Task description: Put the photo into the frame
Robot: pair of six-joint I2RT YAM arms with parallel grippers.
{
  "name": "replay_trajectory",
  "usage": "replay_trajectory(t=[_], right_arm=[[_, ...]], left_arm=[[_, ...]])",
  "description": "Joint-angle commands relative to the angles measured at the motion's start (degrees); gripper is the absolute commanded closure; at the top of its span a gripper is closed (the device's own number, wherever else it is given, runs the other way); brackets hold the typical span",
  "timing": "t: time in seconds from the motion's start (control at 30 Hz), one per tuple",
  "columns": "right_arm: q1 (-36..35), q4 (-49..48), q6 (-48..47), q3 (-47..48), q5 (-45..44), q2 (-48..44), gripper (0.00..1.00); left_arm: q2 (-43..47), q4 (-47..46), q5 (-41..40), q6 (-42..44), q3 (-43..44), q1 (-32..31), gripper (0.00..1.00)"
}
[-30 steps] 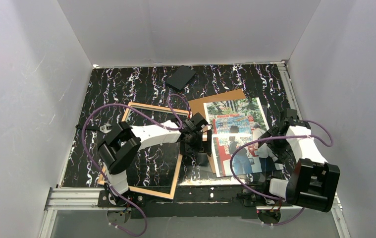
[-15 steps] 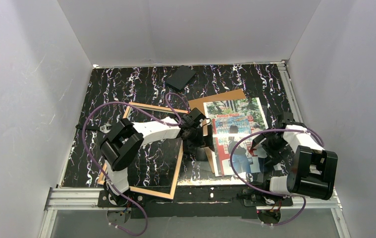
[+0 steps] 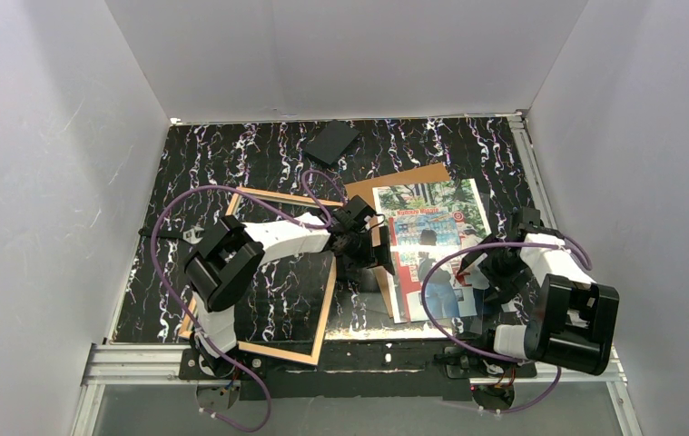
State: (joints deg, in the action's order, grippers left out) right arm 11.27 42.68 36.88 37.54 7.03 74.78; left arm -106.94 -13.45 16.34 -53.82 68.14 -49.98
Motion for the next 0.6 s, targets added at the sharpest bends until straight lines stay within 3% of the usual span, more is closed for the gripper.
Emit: replay_trajectory(t=[0.0,0.3,0.57], right_arm=[[-0.6,-2.8,0.7,-1.9,10.9,-1.8,0.0],[-0.6,-2.1,-0.6,-2.1,14.7,-4.8,0.0],[-0.6,-1.0,-1.4,-3.2,16.4,-7.7,0.0]], left_arm=[[0.0,-0.5,1.0,0.1,-2.6,-1.0,0.0],[6.6,0.1,2.4,0.6,-2.5,-1.0,0.0],[15.6,9.2,-2.5,4.0,-1.9,-1.0,0.0]])
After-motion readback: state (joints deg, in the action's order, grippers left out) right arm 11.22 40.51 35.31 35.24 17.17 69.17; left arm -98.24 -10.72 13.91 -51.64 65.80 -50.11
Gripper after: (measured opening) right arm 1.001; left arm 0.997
